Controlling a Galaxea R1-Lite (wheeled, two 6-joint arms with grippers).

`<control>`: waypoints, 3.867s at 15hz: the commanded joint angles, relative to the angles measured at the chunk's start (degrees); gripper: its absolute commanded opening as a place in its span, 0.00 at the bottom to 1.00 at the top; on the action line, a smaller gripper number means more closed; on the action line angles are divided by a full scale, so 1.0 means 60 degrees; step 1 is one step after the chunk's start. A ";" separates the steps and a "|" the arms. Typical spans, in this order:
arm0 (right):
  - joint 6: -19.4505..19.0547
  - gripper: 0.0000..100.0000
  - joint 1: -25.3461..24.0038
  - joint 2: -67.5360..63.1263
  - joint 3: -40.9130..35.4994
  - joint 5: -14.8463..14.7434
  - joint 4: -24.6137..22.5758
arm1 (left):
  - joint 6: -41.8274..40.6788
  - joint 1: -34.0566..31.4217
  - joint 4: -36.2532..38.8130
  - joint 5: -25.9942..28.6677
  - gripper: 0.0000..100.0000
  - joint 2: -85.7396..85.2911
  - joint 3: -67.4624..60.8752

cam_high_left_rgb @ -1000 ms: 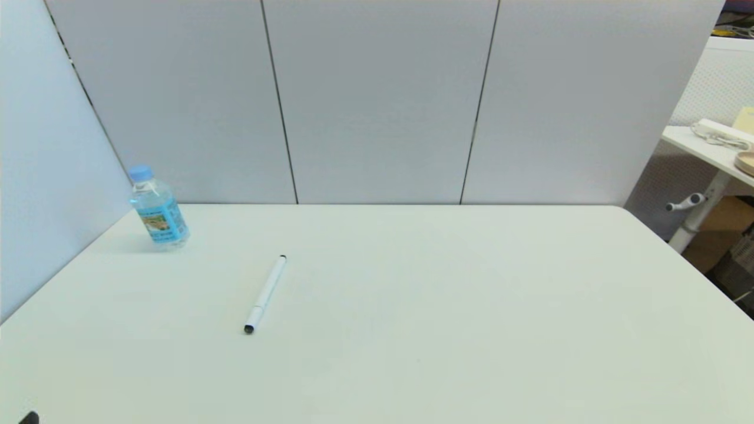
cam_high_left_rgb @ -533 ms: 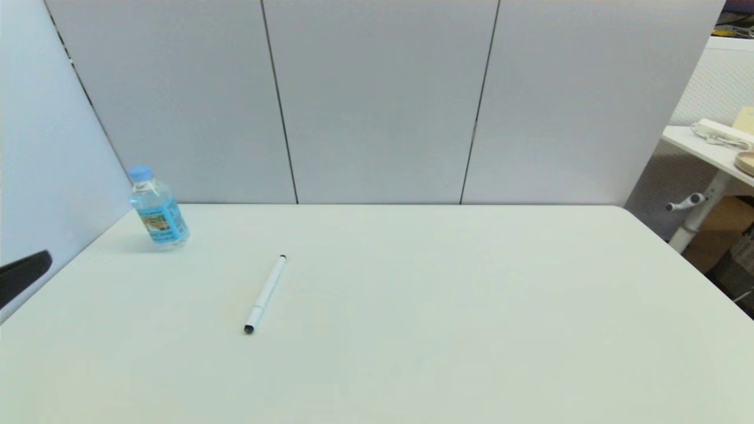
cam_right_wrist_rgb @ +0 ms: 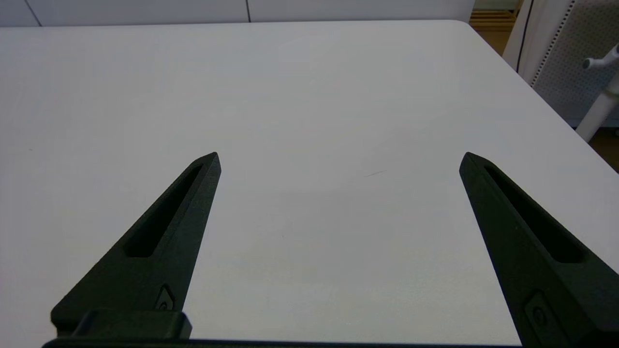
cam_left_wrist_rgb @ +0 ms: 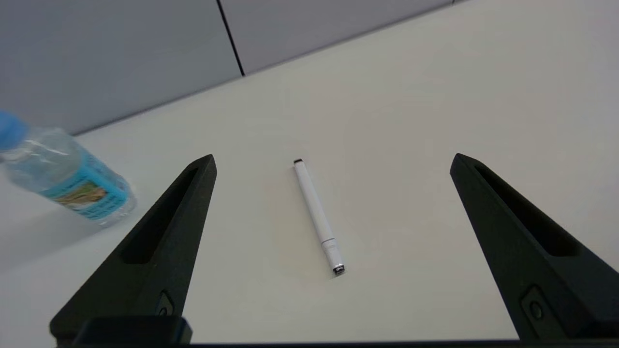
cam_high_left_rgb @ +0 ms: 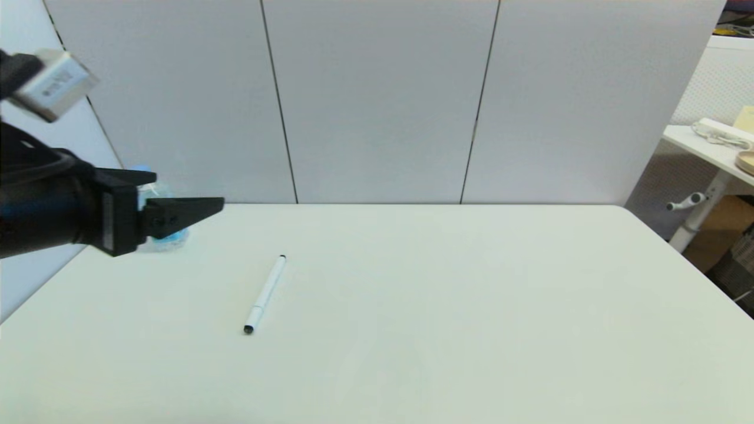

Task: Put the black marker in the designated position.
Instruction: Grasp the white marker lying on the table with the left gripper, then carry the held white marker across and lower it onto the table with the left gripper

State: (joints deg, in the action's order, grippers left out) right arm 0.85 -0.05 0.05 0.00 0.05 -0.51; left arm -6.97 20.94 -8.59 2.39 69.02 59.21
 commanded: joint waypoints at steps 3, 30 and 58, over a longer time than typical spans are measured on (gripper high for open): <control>0.0004 1.00 -0.0007 -0.0008 0.0000 0.0007 -0.0003 | 0.0444 0.0098 -0.0384 -0.0076 1.00 0.3613 0.0679; 0.0004 1.00 -0.0007 -0.0008 0.0000 0.0007 -0.0003 | 0.2510 -0.0165 -0.4105 -0.0589 1.00 0.7114 0.3301; 0.0004 1.00 -0.0007 -0.0008 0.0000 0.0007 -0.0003 | 0.2495 -0.0063 -0.4149 -0.0838 0.00 0.7627 0.3799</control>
State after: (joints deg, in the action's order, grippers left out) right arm 0.88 -0.07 0.02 0.00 0.05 -0.51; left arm 8.07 20.61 -33.13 -2.61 115.27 81.75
